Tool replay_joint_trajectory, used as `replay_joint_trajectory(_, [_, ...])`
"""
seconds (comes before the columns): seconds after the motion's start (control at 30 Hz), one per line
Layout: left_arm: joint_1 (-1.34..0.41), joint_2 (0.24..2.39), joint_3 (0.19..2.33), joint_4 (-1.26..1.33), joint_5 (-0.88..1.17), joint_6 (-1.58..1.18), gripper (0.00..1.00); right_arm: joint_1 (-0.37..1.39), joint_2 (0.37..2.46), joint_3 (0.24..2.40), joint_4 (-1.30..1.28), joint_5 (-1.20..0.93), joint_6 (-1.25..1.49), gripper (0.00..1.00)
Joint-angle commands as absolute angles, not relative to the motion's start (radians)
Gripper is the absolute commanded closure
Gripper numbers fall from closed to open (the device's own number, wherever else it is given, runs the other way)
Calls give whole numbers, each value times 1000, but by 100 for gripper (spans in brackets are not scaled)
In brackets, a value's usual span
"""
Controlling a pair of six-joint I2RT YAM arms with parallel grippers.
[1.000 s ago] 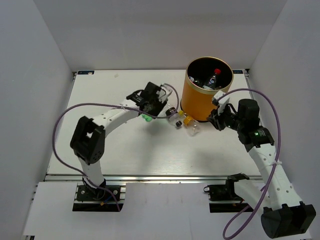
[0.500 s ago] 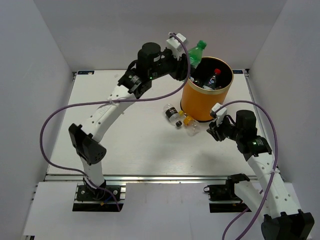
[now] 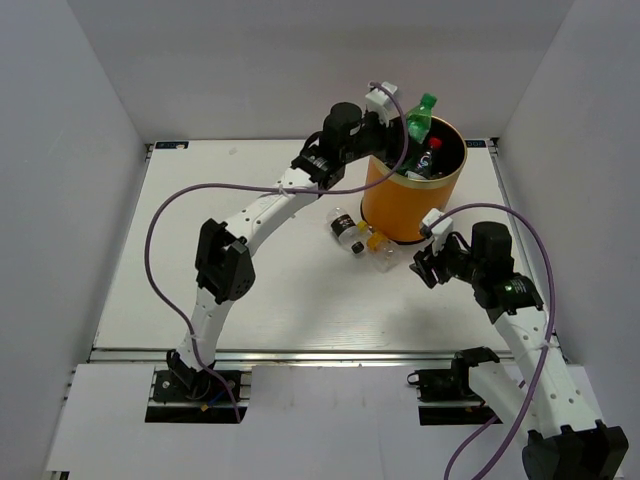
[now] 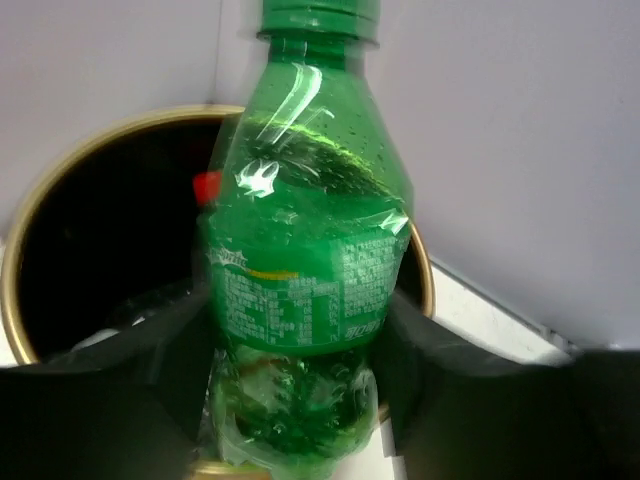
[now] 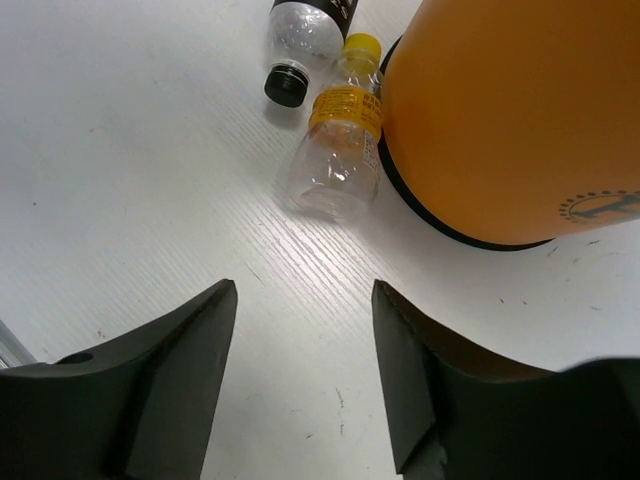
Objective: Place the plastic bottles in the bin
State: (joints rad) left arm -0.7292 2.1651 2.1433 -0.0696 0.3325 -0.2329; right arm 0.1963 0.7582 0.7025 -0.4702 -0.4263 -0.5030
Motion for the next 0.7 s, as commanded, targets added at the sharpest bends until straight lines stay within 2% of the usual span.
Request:
replay_joint_trajectory(0.0, [-745, 2164, 2276, -35, 305, -268, 26, 195, 764, 687, -456, -445, -517, 37])
replay_joint_trajectory(0.03, [-746, 2175, 2286, -49, 293, -268, 17, 193, 762, 686, -456, -442, -518, 30])
replay_joint_trajectory(0.07, [-746, 2175, 2286, -61, 284, -268, 3, 195, 765, 684, -451, -440, -517, 27])
replay_joint_trajectory(0.1, [-746, 2175, 2286, -61, 275, -268, 0, 198, 765, 683, -449, -437, -517, 25])
replay_joint_trajectory(0.2, [-746, 2114, 2276, -97, 229, -259, 0, 199, 779, 678, -443, -428, -523, 20])
replay_joint_trajectory(0.3, [-746, 1998, 2234, -167, 100, -225, 0, 210, 819, 676, -427, -446, -566, 20])
replay_joint_trajectory(0.4, [-746, 1852, 2071, -210, -45, -202, 0, 231, 862, 654, -382, -451, -615, 20])
replay_joint_trajectory(0.5, [-746, 1599, 1677, -204, -167, -190, 0, 265, 957, 649, -289, -405, -623, 20])
replay_joint_trajectory(0.57, [-746, 1444, 1527, -204, -222, -181, 0, 285, 1020, 664, -272, -374, -612, 19])
replay_joint_trajectory(0.6, [-736, 1407, 1406, -228, -260, -181, 0, 290, 1063, 673, -253, -367, -594, 19])
replay_joint_trajectory(0.67, [-727, 1349, 1309, -256, -313, -181, 0, 330, 1142, 713, -239, -336, -577, 15])
